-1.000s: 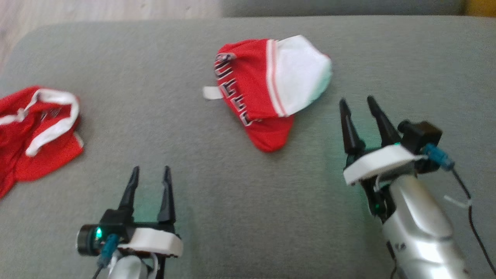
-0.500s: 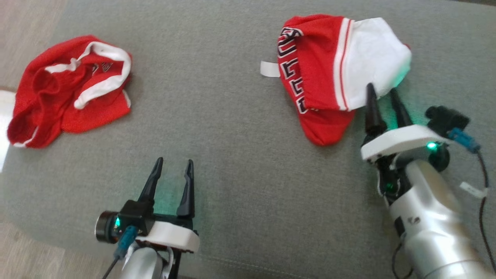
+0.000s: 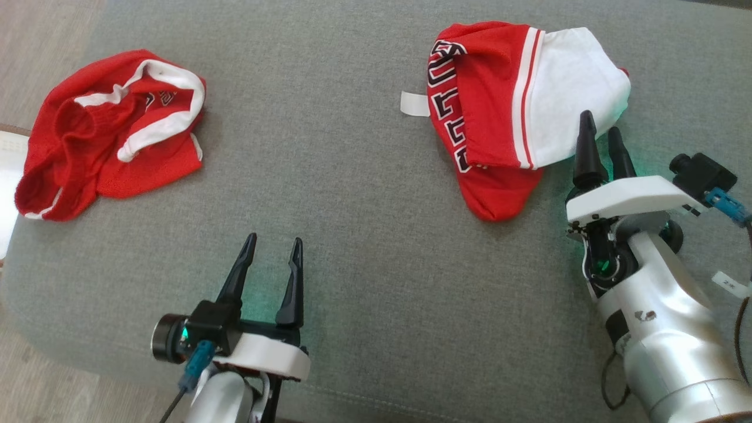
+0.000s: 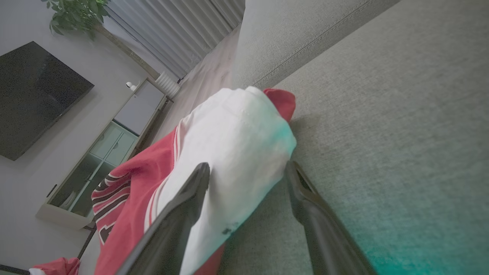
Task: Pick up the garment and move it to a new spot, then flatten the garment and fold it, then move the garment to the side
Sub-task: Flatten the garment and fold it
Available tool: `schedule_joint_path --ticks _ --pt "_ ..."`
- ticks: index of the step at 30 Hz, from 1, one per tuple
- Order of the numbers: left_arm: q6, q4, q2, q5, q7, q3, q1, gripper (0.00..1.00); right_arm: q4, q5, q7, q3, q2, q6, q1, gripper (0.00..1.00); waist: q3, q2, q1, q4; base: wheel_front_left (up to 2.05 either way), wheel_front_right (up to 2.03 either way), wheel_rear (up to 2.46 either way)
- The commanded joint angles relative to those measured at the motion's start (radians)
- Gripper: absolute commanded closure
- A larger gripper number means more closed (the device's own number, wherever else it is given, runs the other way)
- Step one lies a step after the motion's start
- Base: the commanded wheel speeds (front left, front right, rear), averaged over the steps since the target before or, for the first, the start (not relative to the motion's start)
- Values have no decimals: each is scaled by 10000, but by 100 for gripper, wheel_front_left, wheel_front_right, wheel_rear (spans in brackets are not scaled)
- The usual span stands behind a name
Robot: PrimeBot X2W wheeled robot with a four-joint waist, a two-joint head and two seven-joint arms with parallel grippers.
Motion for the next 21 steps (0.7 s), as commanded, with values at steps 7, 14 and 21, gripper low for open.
schedule_joint_path --ticks 7,14,21 --pt "18 -342 74 82 -51 188 -401 0 375 700 31 749 469 79 101 0 122 0 1 58 0 0 0" --pt "55 -328 74 44 -51 183 -373 0 1339 660 31 734 469 79 -73 0 117 0 1 174 0 0 0" --pt "92 -350 74 -31 -51 185 -359 0 1032 501 31 934 469 79 -258 57 104 0 1 117 0 0 0"
